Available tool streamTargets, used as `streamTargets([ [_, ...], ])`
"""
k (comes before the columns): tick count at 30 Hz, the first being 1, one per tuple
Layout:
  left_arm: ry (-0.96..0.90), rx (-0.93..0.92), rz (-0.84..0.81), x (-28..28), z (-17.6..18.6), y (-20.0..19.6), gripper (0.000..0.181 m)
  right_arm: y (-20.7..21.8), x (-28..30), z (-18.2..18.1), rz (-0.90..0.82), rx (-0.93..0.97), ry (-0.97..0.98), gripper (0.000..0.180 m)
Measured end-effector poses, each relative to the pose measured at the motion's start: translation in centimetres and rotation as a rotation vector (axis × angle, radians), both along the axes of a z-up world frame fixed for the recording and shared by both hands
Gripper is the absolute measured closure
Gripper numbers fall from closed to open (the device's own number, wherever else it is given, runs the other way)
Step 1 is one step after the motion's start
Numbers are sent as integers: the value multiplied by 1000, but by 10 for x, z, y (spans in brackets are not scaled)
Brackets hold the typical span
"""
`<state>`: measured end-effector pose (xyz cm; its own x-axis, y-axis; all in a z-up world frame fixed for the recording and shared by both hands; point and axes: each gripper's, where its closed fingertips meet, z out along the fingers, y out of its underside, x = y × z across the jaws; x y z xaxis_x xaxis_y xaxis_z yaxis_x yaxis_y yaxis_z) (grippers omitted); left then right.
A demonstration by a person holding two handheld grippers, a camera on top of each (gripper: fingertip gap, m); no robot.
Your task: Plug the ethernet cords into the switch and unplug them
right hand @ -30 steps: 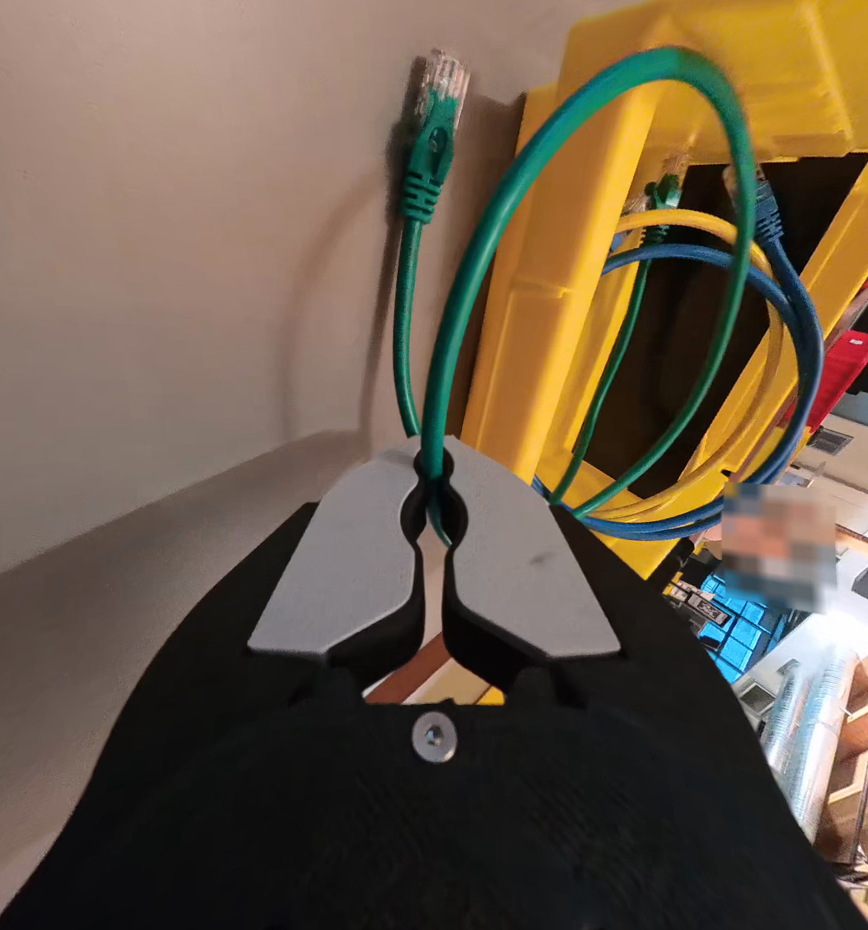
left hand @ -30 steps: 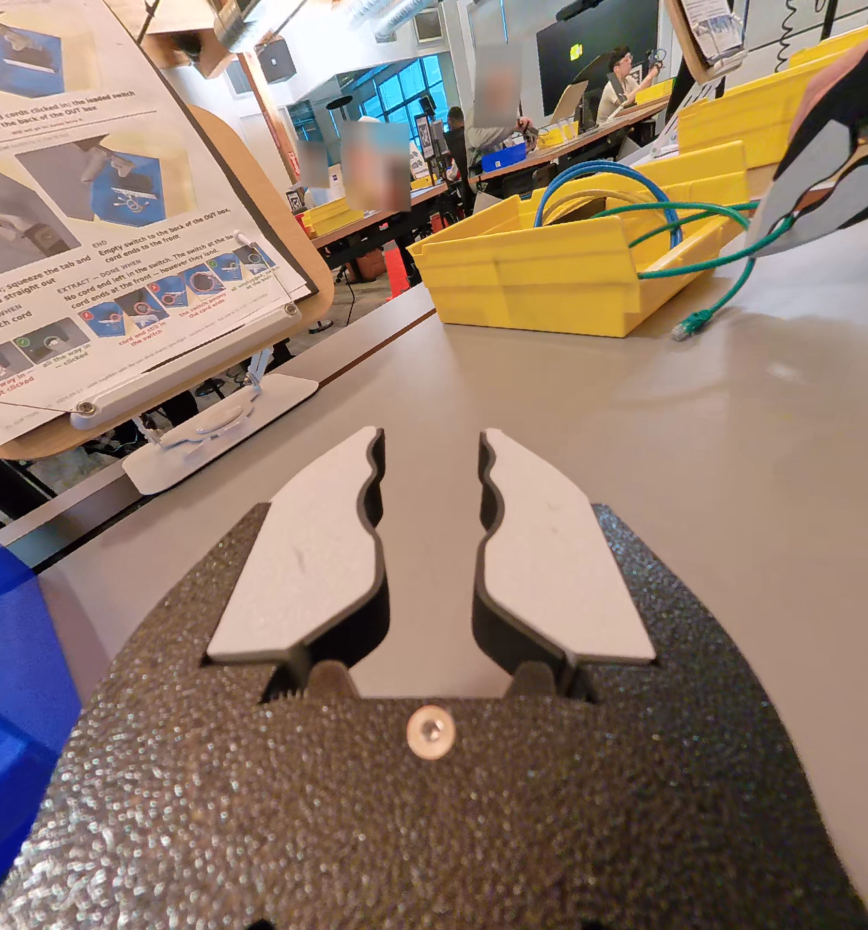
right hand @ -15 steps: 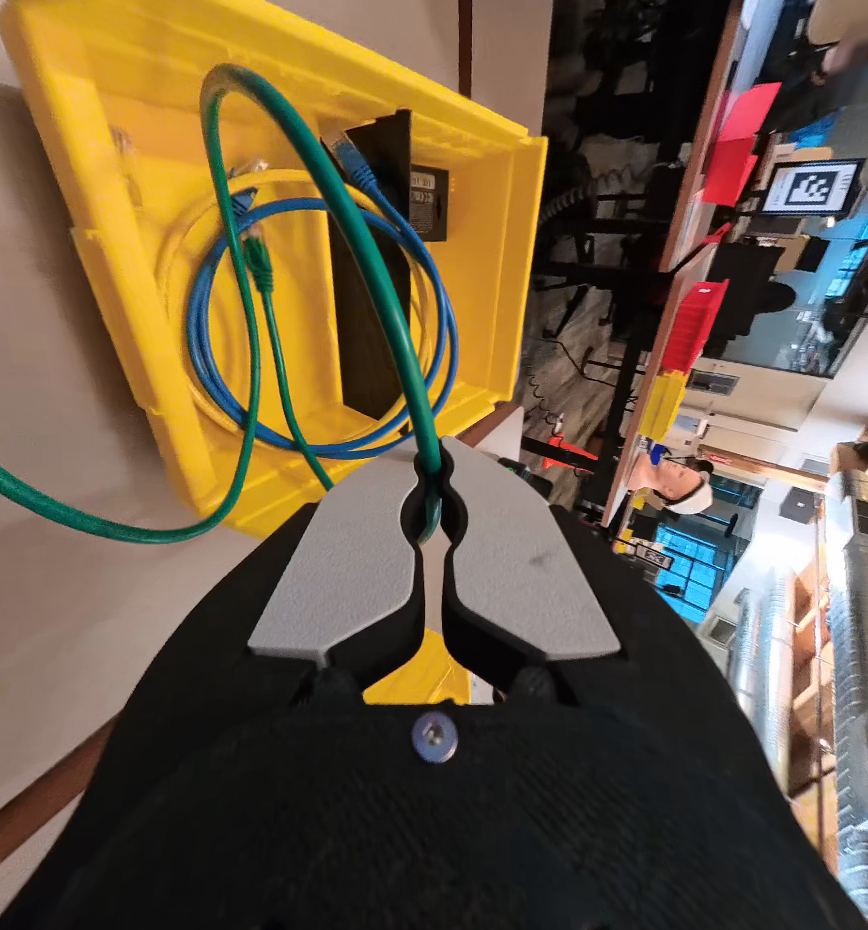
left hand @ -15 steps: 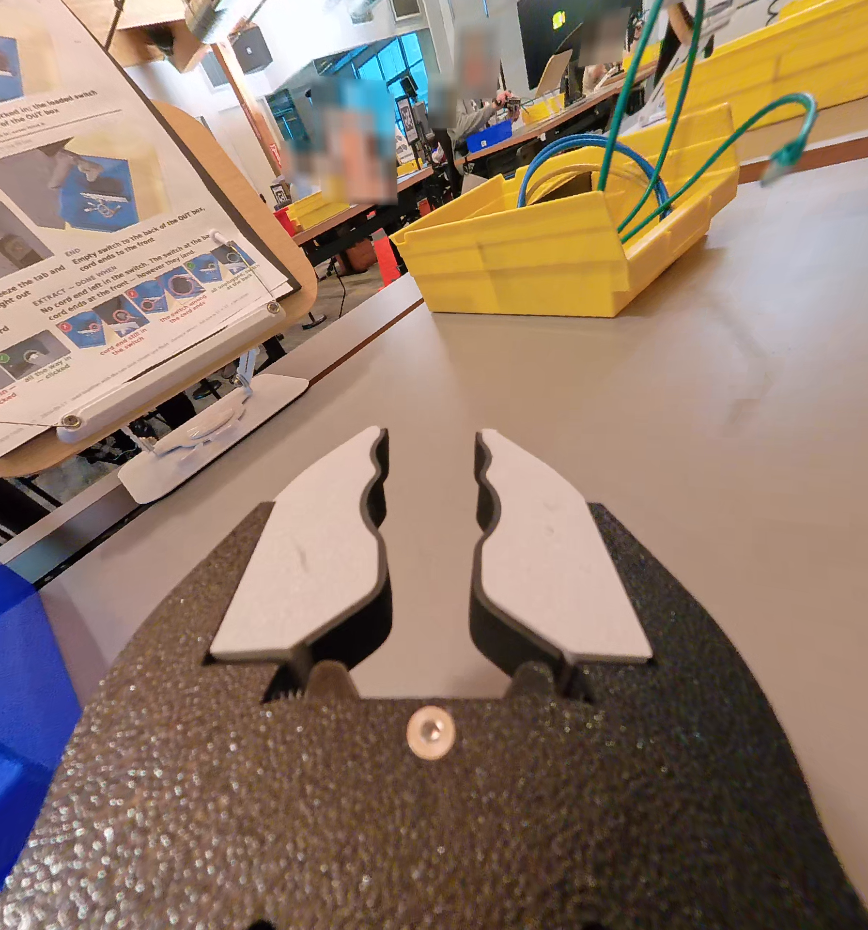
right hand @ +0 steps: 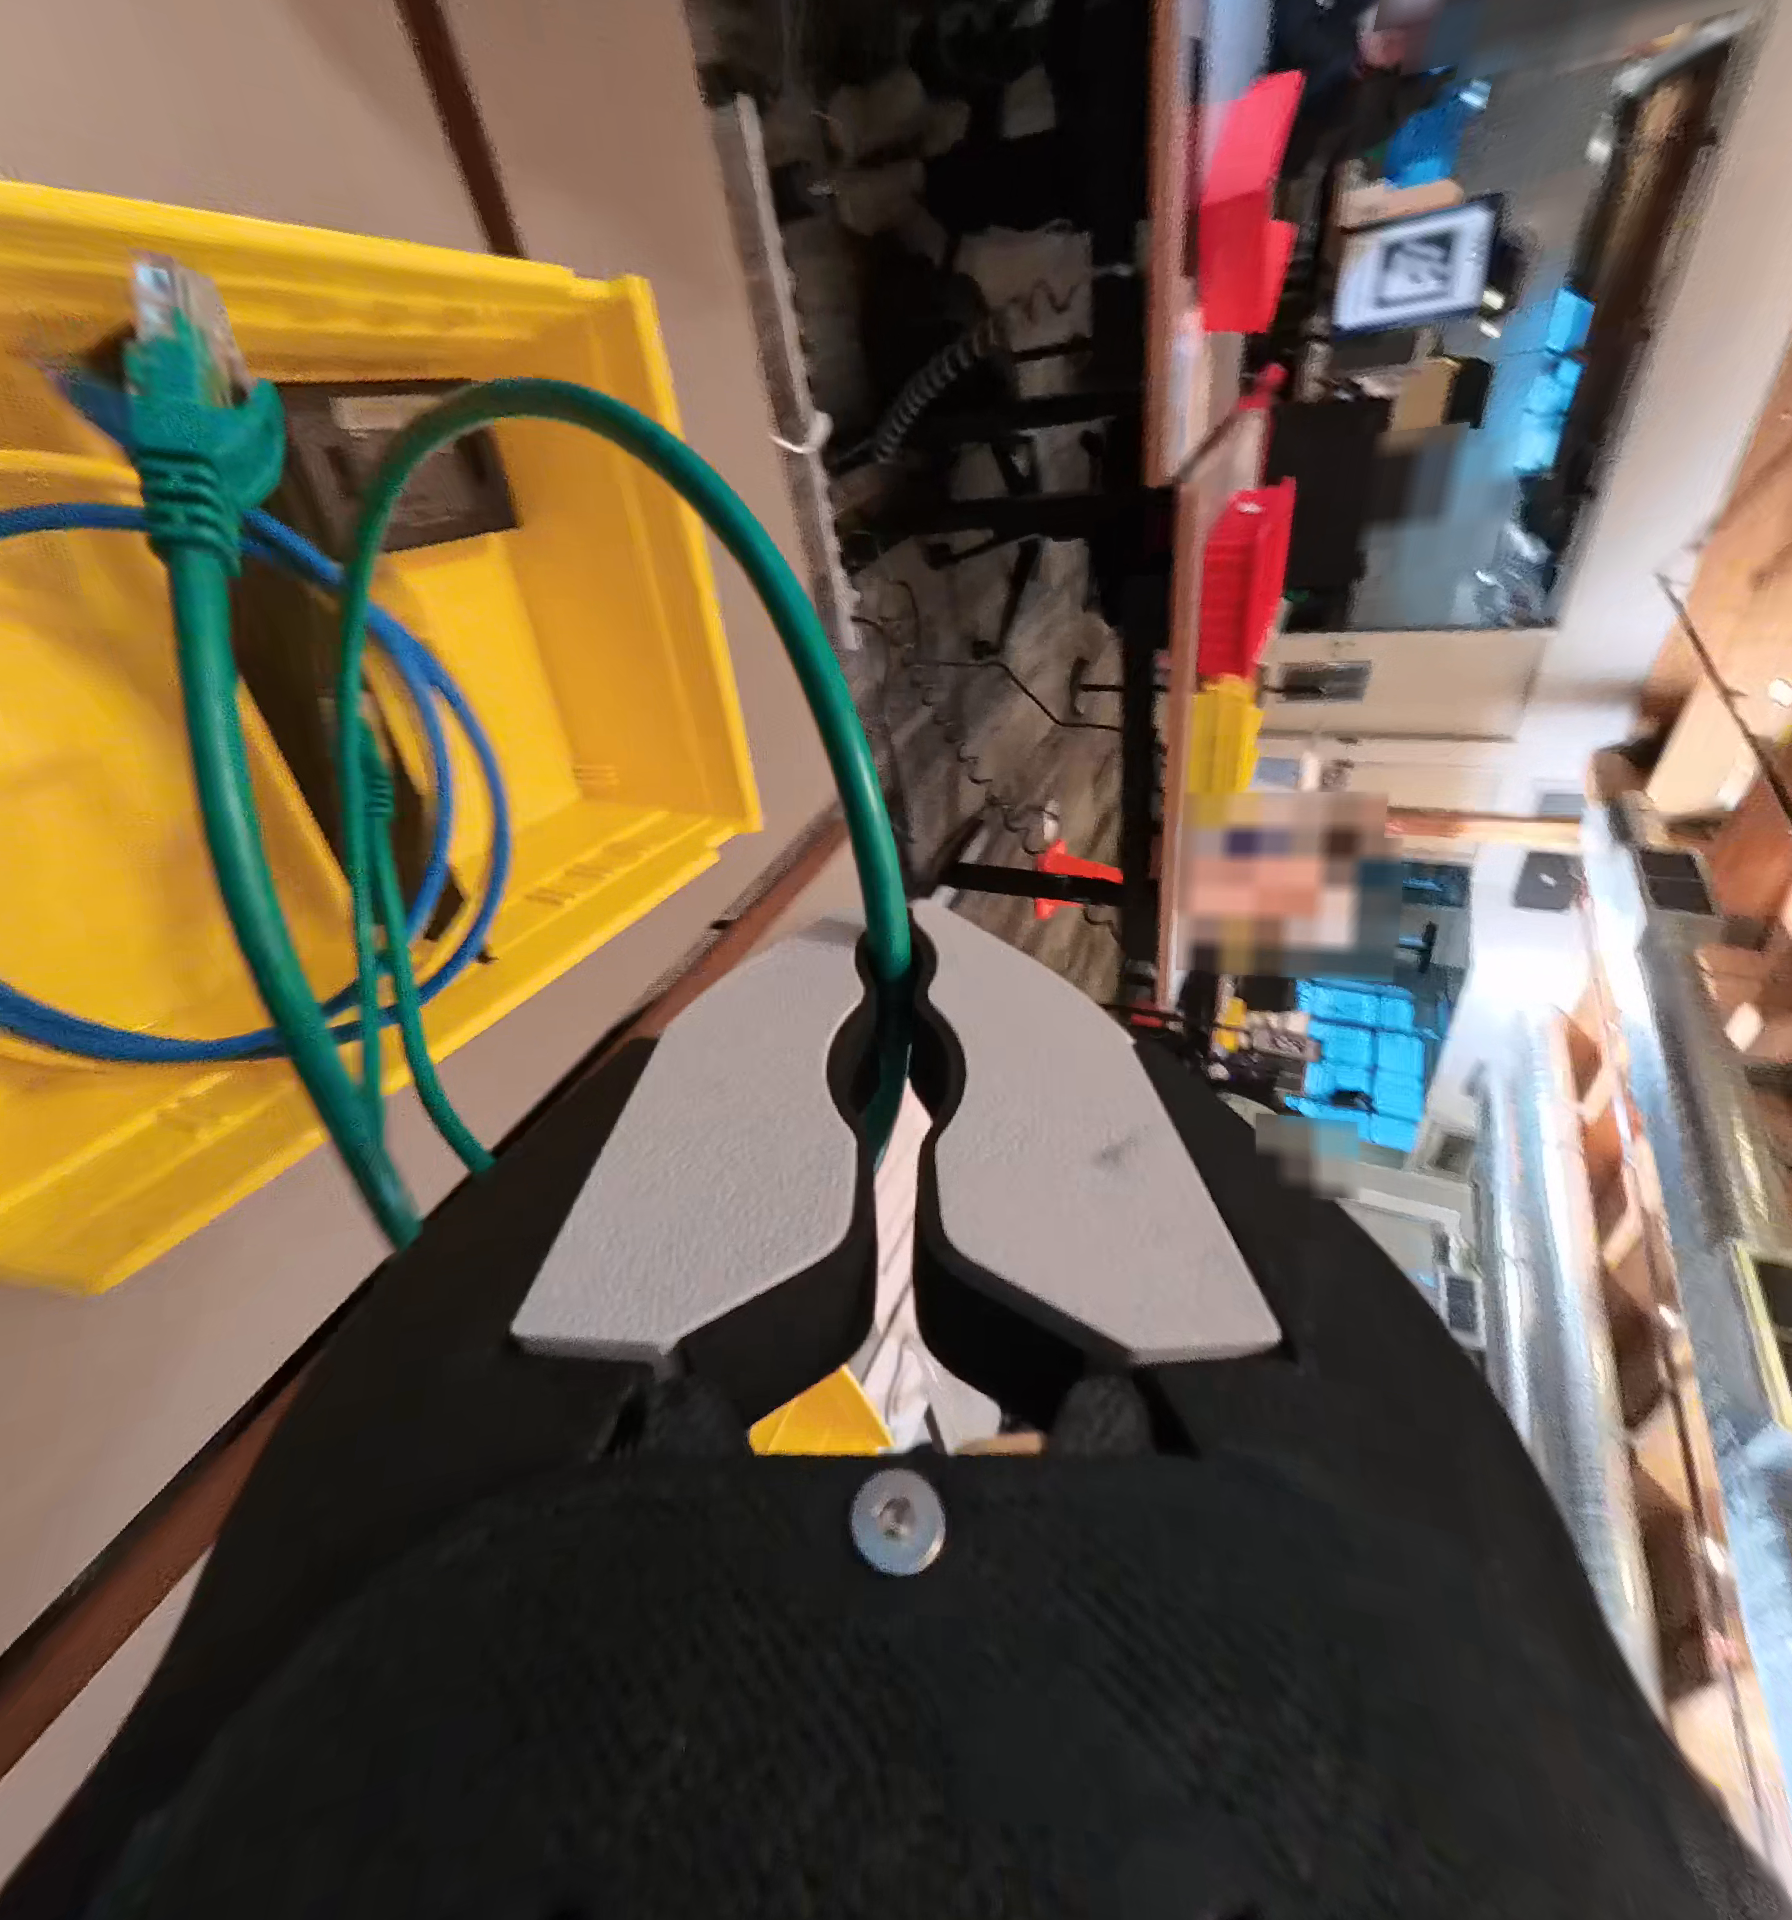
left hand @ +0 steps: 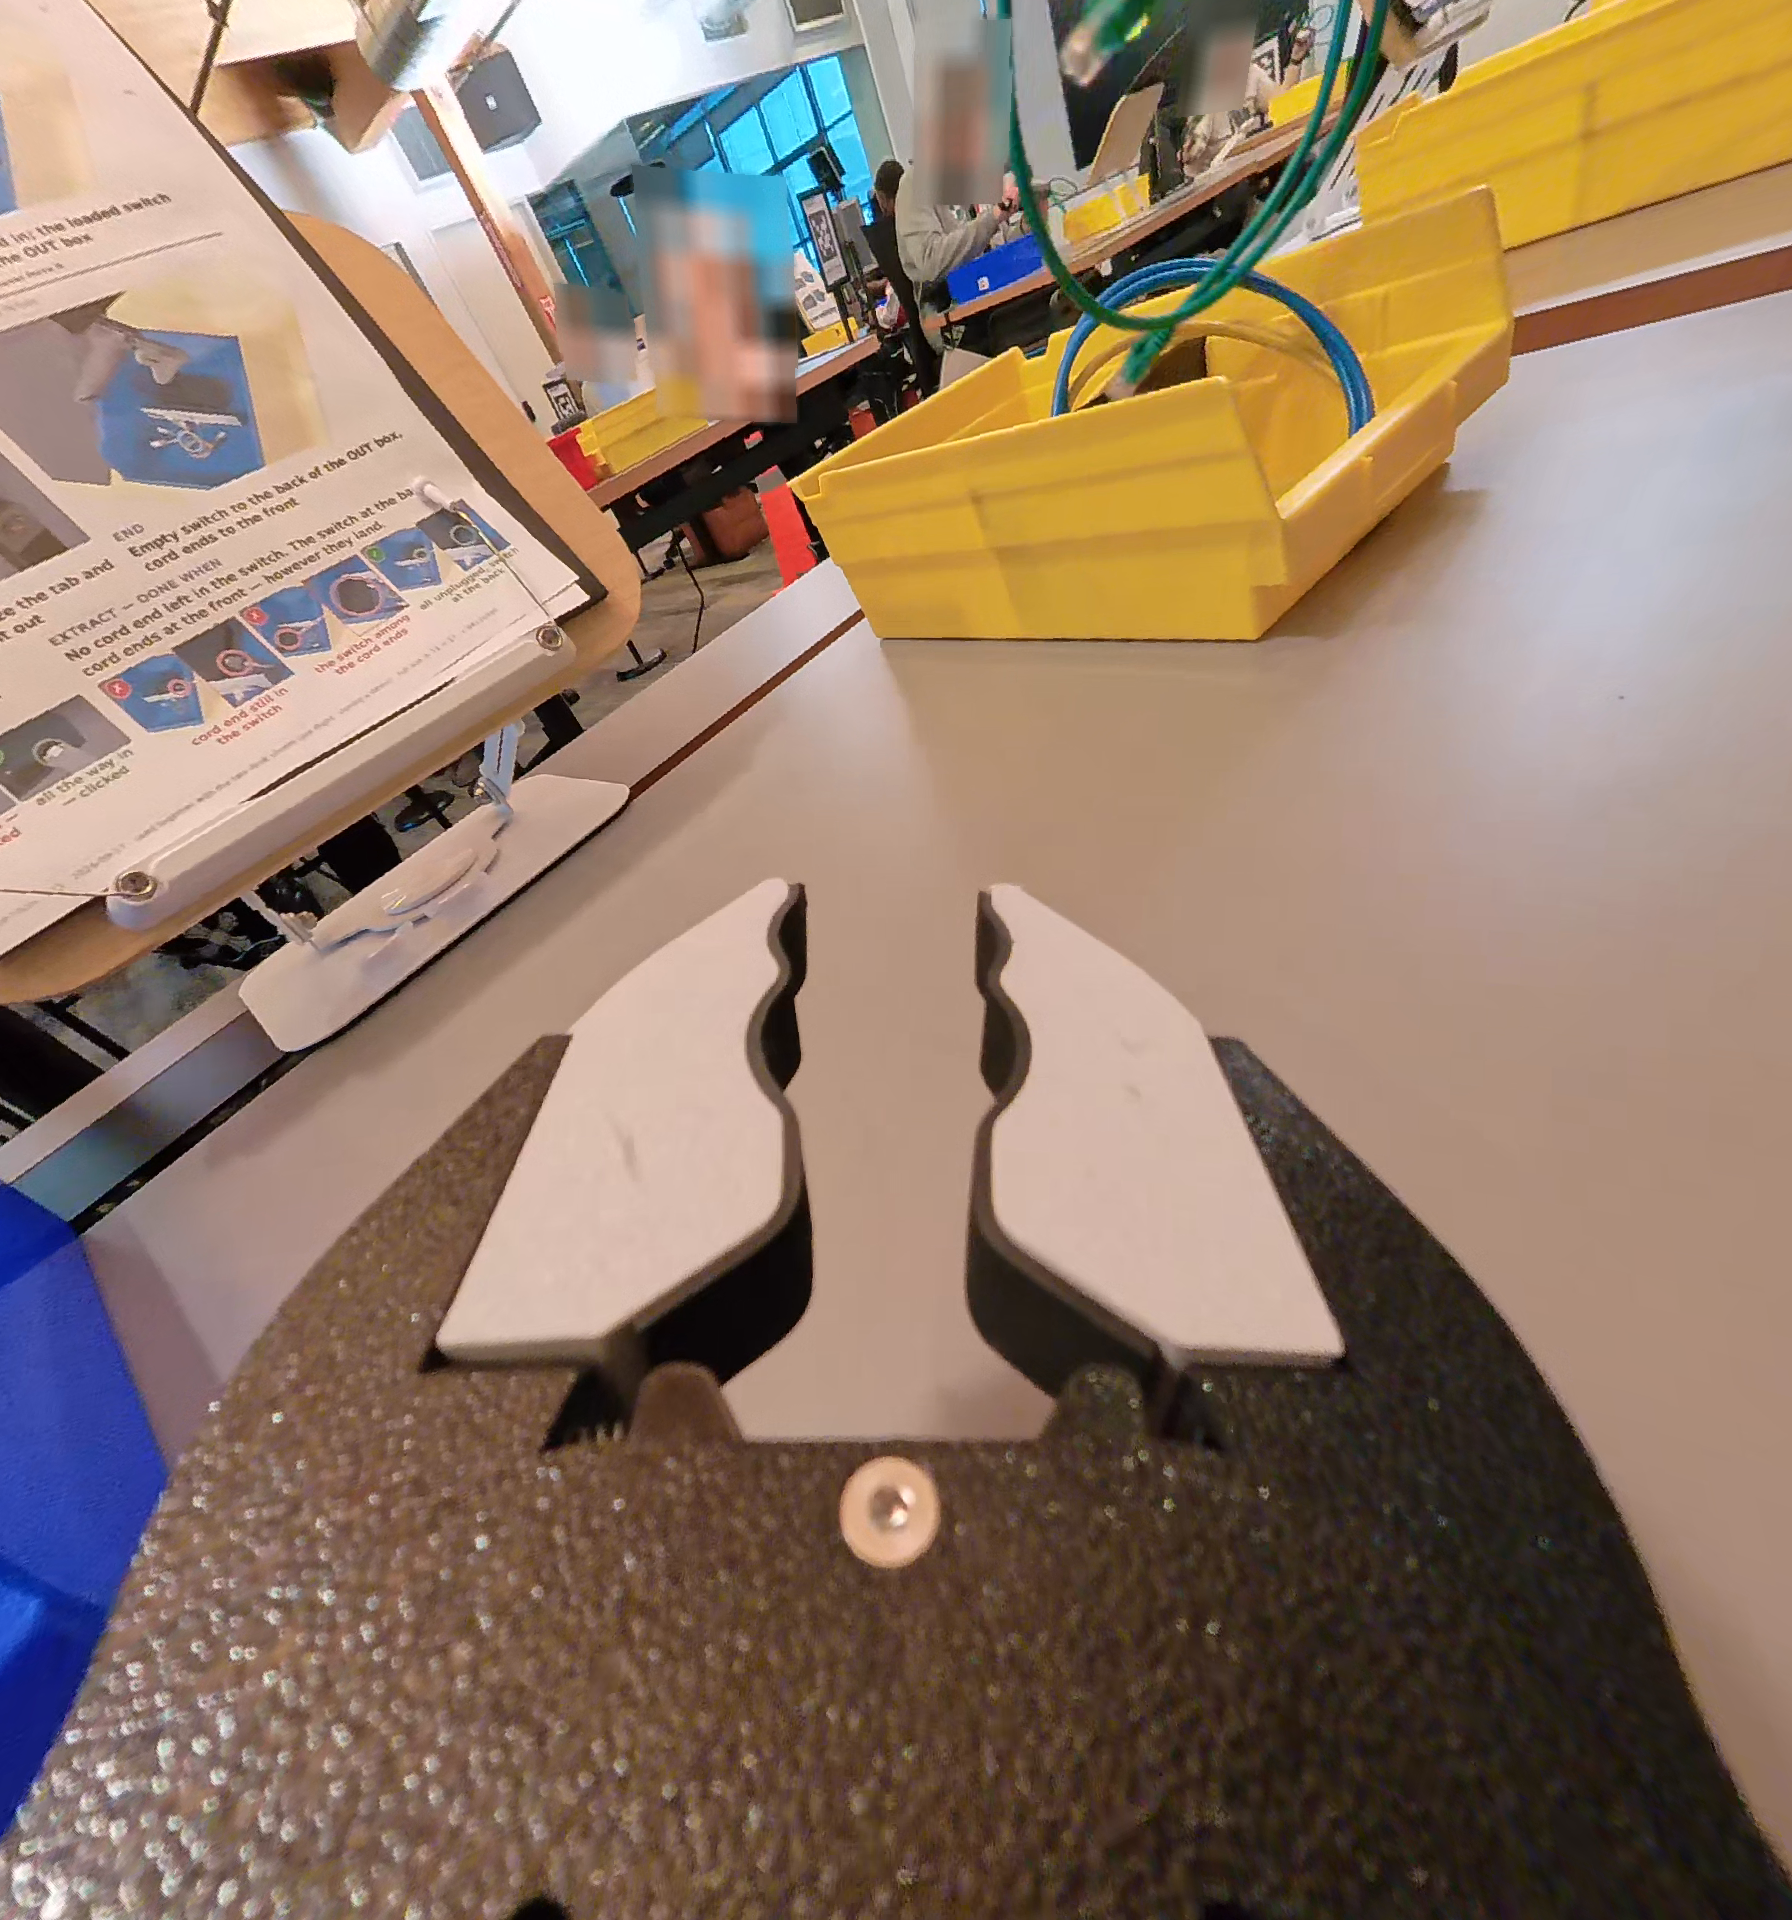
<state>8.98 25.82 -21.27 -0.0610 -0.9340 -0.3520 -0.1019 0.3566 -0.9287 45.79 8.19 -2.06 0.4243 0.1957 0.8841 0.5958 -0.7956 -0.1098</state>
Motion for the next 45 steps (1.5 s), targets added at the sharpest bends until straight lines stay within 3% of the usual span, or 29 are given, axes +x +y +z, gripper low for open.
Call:
streamTargets([
  [3, 4, 5, -2, 0, -1, -1, 150, 1, -3, 4, -25, 96, 26, 180],
  [5, 9, 11, -3, 1, -2, -1, 151, -3, 3, -2, -78, 128, -57, 180],
  [9, 22, 35, -7, 2, -4, -3, 151, -6, -16, -107, -49, -56, 269, 180],
  [11, 21, 49, -11, 2, -5, -5, 151, -10, -4, -127, -93, -79, 236, 180],
  [14, 20, 55, -12, 2, -5, -6, 151, -8, 2, -145, -130, -79, 353, 180],
  [18, 26, 54, -12, 2, -6, -5, 152, -9, 38, -147, -259, -133, 294, 173],
  [21, 25, 58, -13, 2, -6, -6, 152, -3, 44, -159, -326, -134, 455, 160],
  [25, 12, 47, -18, 1, -4, -6, 152, -6, 45, -150, -396, -32, 679, 126],
  [28, 7, 39, -23, 0, -3, -6, 152, -17, 19, -139, -380, -15, 903, 78],
  [32, 13, 44, -18, 1, -4, -6, 152, -29, 7, -111, -290, 154, 872, 80],
  [38, 38, -75, -29, 9, -1, -18, 151, -46, -4, -126, -246, 197, 732, 88],
  [45, 68, -196, -174, 72, 34, -99, 144, -77, -42, -96, -197, 344, 684, 76],
])
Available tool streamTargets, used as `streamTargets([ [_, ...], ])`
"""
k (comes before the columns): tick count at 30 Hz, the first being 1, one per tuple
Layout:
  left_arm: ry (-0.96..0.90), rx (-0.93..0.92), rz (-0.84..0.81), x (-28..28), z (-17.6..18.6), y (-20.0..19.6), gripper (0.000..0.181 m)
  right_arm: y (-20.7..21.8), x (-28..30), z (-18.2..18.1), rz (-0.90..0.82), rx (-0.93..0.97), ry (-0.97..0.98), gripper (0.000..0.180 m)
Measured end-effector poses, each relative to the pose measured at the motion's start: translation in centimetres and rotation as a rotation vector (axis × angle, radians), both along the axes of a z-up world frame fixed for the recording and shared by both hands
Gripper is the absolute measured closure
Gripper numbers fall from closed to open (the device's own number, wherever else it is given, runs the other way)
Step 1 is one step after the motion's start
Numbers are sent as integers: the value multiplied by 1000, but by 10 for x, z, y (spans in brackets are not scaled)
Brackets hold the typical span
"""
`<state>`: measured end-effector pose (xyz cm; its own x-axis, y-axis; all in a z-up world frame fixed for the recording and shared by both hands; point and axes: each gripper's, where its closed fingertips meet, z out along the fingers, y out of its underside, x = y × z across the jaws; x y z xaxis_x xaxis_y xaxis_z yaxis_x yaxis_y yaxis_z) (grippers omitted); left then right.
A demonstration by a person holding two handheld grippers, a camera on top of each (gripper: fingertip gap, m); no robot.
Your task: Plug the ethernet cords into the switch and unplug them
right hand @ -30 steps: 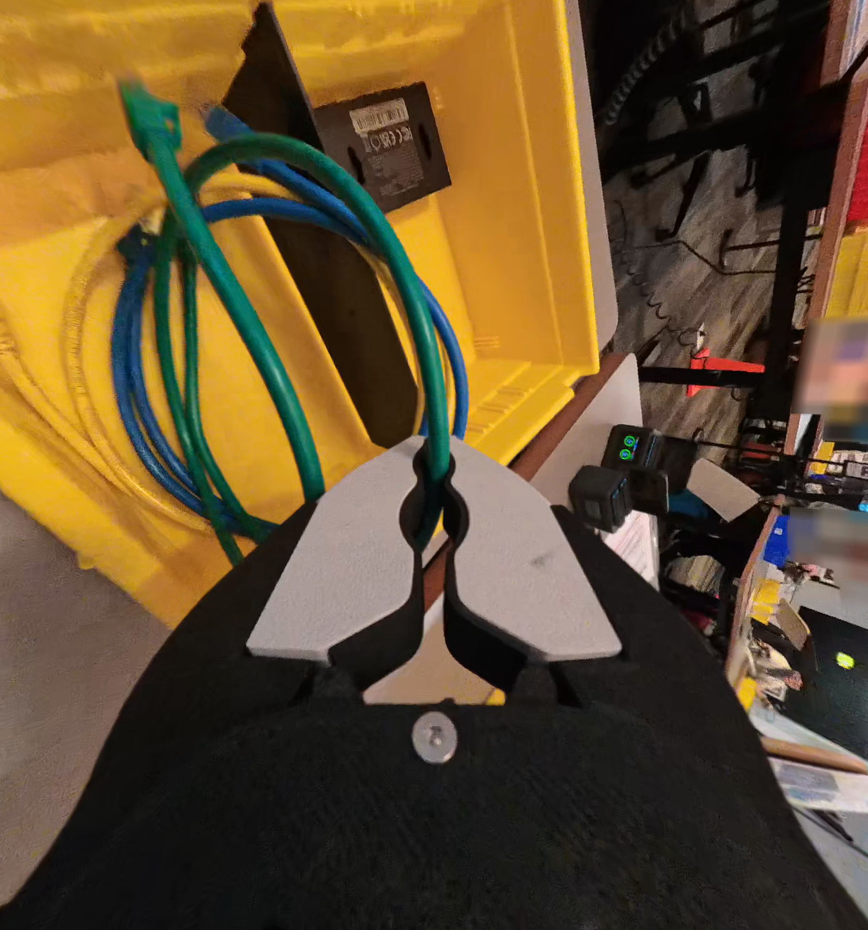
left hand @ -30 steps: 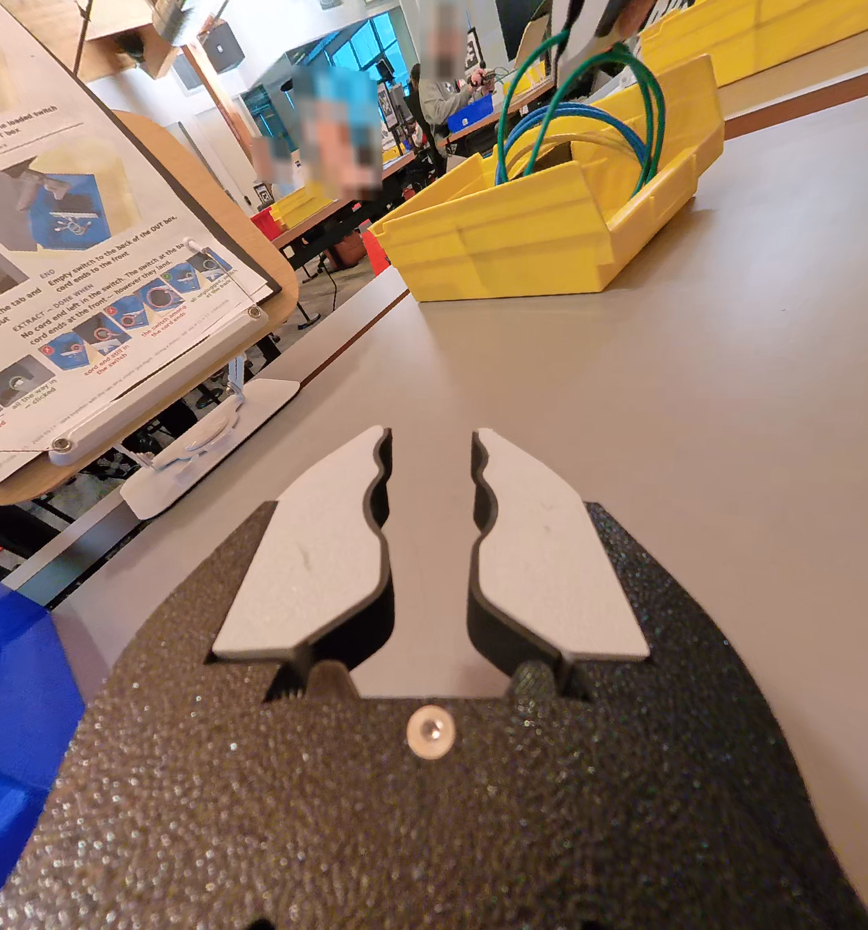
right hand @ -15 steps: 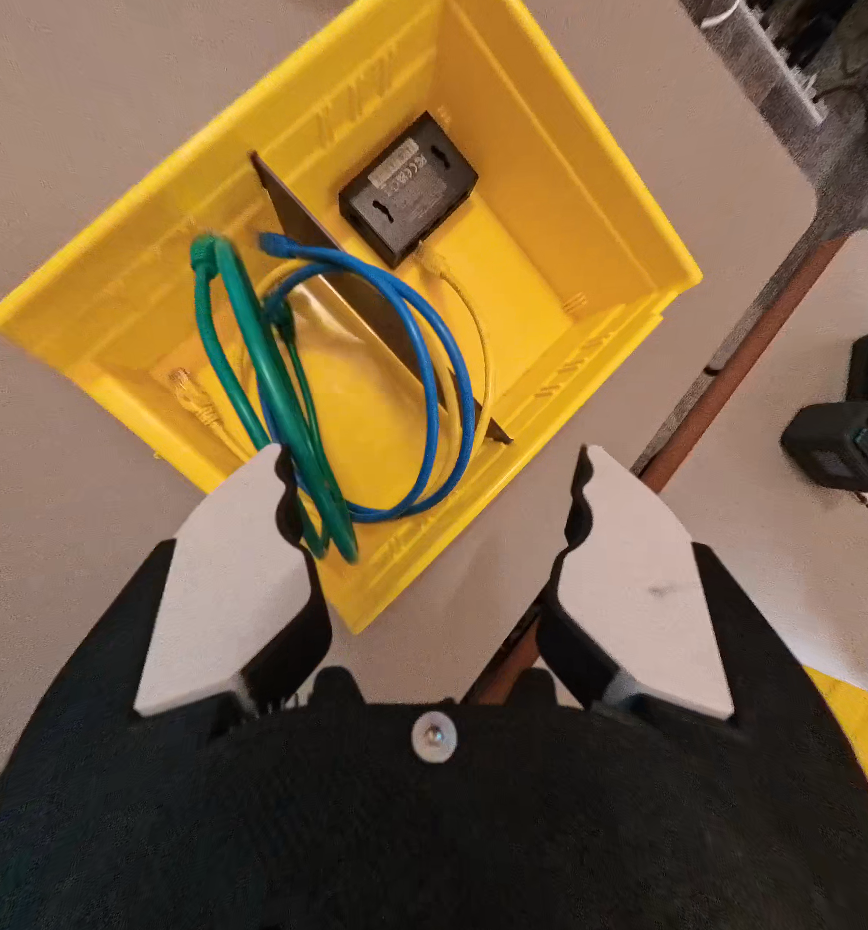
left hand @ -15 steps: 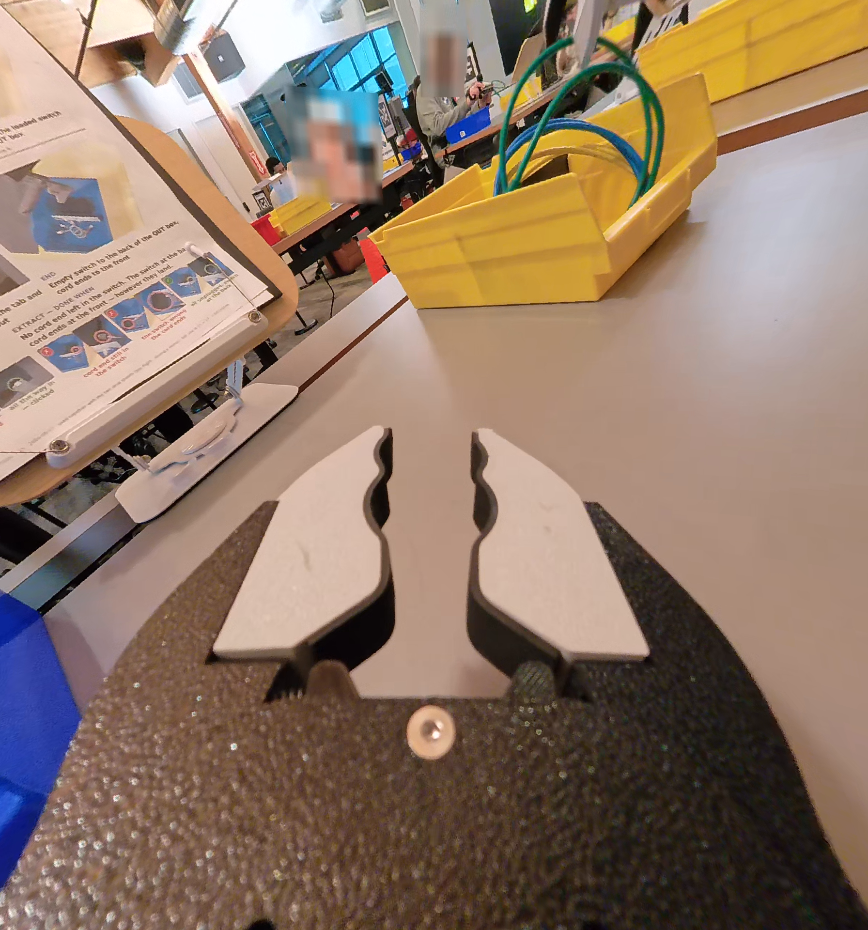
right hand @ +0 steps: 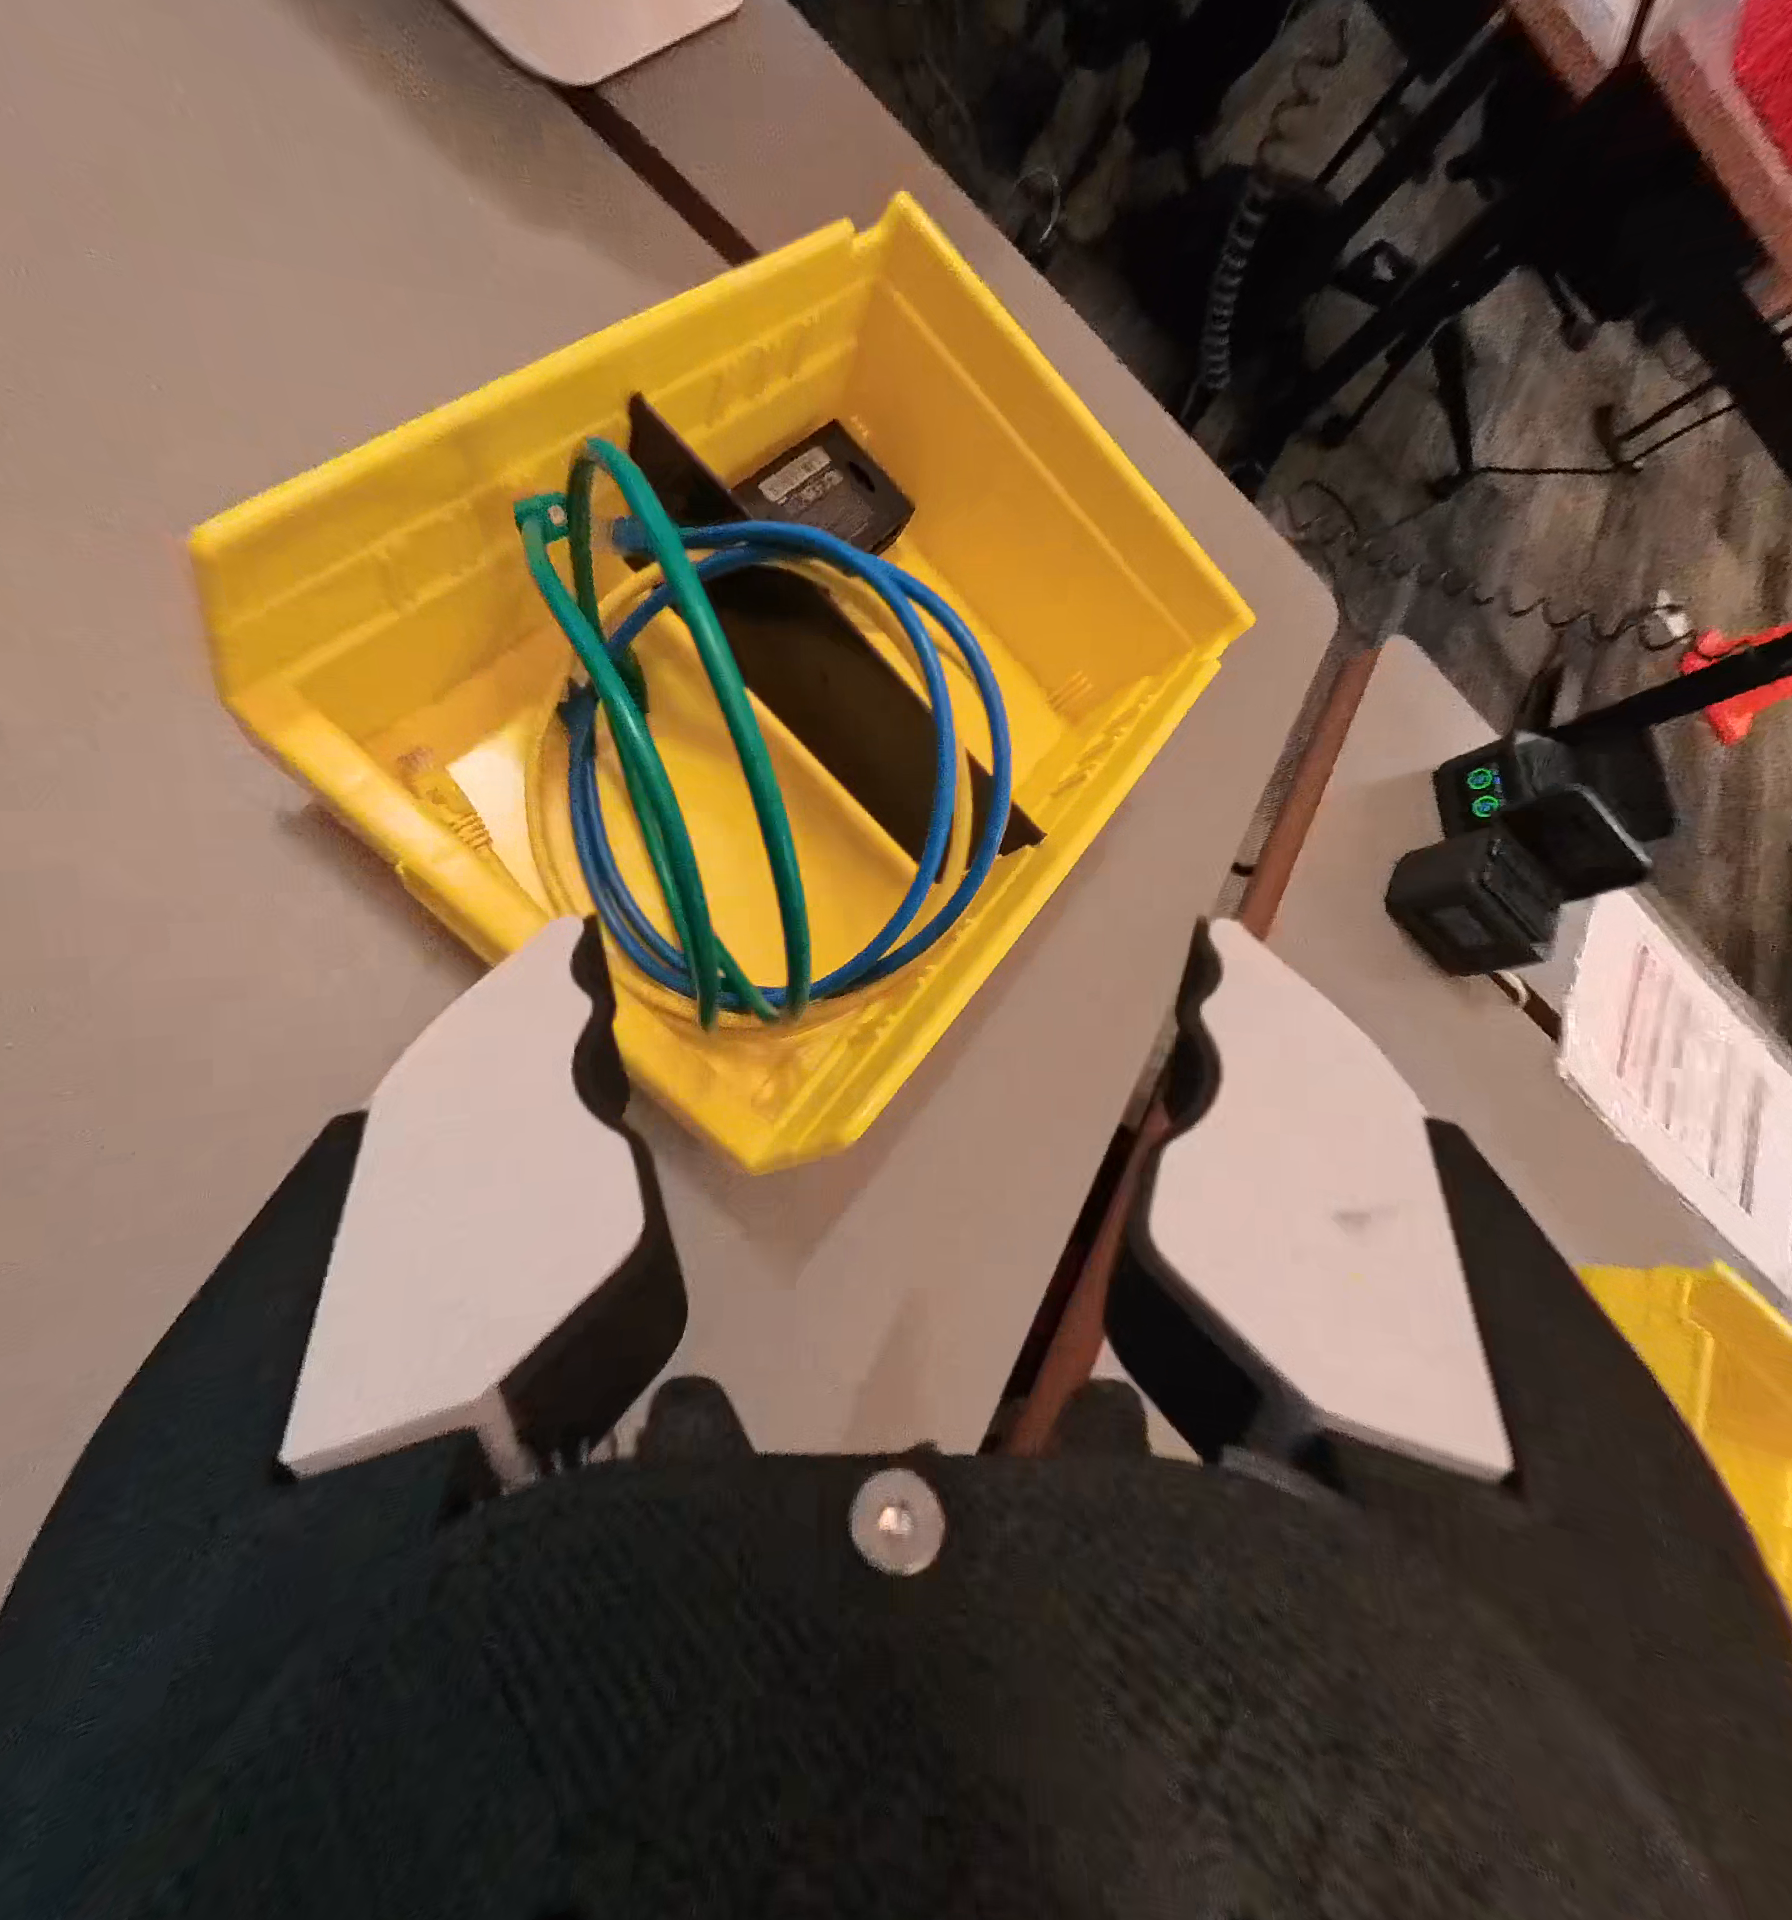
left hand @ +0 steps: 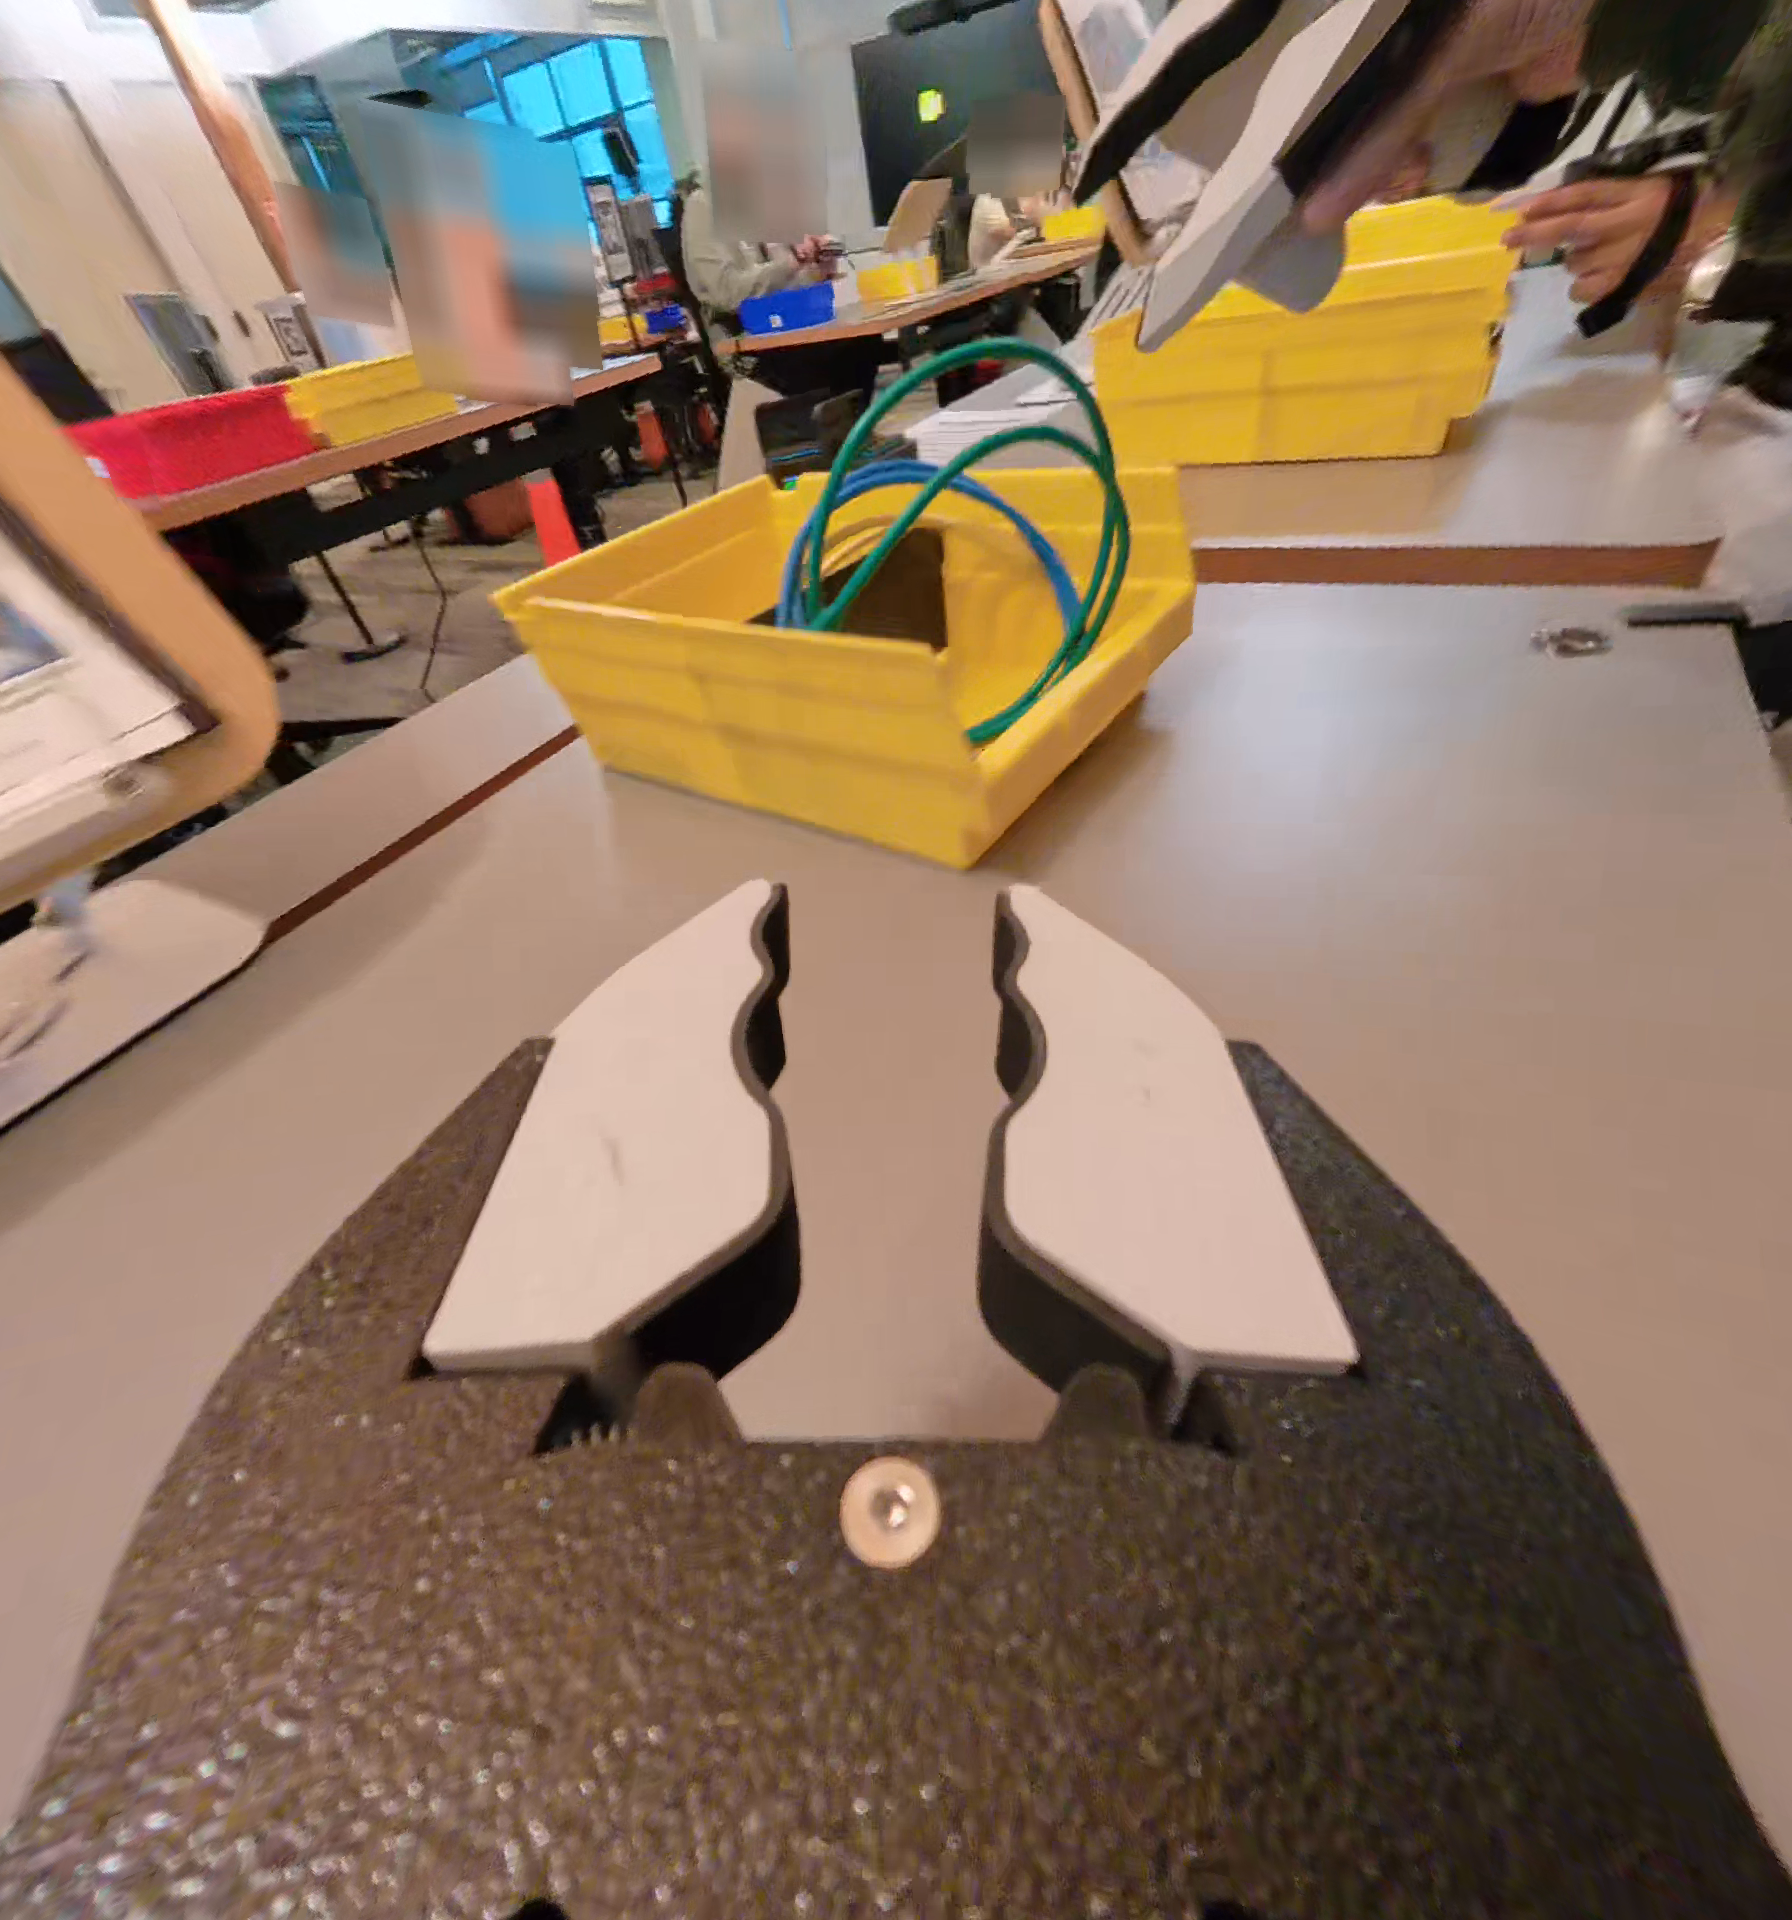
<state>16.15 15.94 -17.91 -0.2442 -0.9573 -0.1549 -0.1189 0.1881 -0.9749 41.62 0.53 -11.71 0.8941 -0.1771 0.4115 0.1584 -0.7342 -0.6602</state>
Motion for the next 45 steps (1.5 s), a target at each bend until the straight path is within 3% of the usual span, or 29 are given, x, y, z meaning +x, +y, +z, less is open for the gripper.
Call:
streamTargets([
  [4, 117, -59, 1, 64, -1, -36, 135, -15, -21, 12, -100, 215, -27, 80],
  [9, 278, -14, 115, 132, -26, -53, 116, -15, -51, -42, -119, 294, 23, 75],
  [14, 242, -26, 154, 145, -28, -52, 120, -32, -85, -71, -101, 315, -36, 82],
  [21, 401, -131, 116, 125, -45, -48, 115, -54, -129, -84, -148, 432, 6, 89],
  [27, 462, -25, 188, 128, -74, -39, 125, -53, -135, -98, -160, 487, 72, 94],
  [31, 432, -8, 261, 152, -63, -38, 133, -51, -136, -97, -148, 461, 50, 94],
  [34, 486, 25, 314, 164, -66, -32, 155, -54, -138, -96, -141, 469, 45, 96],
  [38, 546, 114, 413, 175, -69, -11, 165, -56, -137, -90, -147, 487, 42, 98],
  [45, 568, -102, 440, 132, -62, 44, 178, -58, -144, -79, -123, 469, 5, 97],
])
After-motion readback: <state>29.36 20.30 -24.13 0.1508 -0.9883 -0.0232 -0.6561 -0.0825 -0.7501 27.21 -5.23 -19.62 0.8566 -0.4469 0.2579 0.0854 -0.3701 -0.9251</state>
